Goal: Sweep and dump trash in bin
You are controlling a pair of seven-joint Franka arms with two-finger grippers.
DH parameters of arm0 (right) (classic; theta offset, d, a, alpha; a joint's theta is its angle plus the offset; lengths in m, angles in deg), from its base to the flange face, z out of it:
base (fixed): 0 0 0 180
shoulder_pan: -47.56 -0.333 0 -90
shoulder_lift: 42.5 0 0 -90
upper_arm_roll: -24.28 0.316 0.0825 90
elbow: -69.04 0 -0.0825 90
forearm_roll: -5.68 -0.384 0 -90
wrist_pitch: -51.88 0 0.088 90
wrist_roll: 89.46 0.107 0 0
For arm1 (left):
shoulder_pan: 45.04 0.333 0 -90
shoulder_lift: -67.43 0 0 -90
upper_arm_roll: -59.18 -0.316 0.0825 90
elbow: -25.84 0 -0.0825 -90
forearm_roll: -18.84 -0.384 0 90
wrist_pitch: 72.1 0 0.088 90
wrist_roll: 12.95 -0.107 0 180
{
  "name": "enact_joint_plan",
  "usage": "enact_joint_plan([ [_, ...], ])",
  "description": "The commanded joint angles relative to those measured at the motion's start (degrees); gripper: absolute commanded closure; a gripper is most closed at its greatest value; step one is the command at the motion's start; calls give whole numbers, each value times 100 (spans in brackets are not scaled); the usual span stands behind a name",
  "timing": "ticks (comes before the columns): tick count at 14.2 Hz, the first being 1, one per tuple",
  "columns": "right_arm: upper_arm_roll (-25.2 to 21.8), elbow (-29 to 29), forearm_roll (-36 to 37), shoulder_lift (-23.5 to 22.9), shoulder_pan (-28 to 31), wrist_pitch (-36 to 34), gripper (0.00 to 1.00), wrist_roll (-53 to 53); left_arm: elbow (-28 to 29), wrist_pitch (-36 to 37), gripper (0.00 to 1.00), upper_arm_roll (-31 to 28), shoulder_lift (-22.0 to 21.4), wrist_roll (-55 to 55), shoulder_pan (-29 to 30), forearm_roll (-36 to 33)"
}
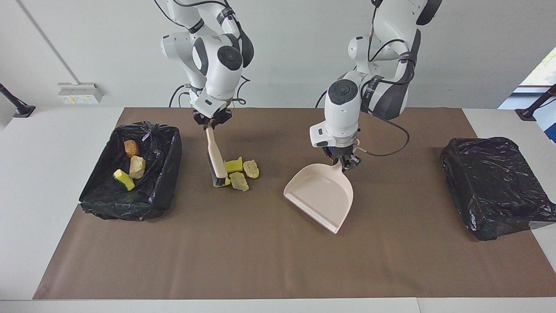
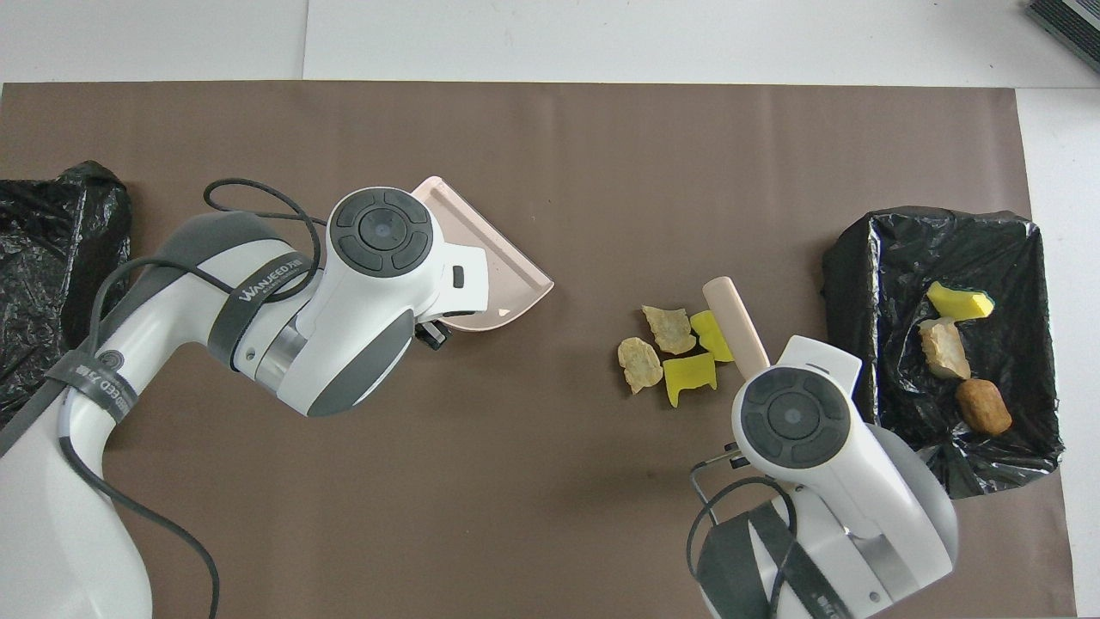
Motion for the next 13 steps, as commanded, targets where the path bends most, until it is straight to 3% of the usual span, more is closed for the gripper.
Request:
enact_joint_plan([
  [1, 93, 4, 179, -393, 231, 329, 100, -33, 138, -164, 100, 66, -52, -984, 227, 109],
  [4, 102, -31, 101, -500, 327, 295, 100, 206, 321, 13, 100, 109, -140, -2210, 201, 117],
  [7, 120, -206, -91, -517, 416, 356, 100, 188, 1049, -311, 100, 530, -517, -2256, 228, 126],
  [9, 120, -207, -801, -509, 363, 365, 100, 328, 1420, -654, 100, 680, -632, -2247, 158, 117],
  [13, 129, -207, -1516, -509, 170, 322, 100, 390, 1430, -655, 100, 690, -650, -2247, 34, 82],
])
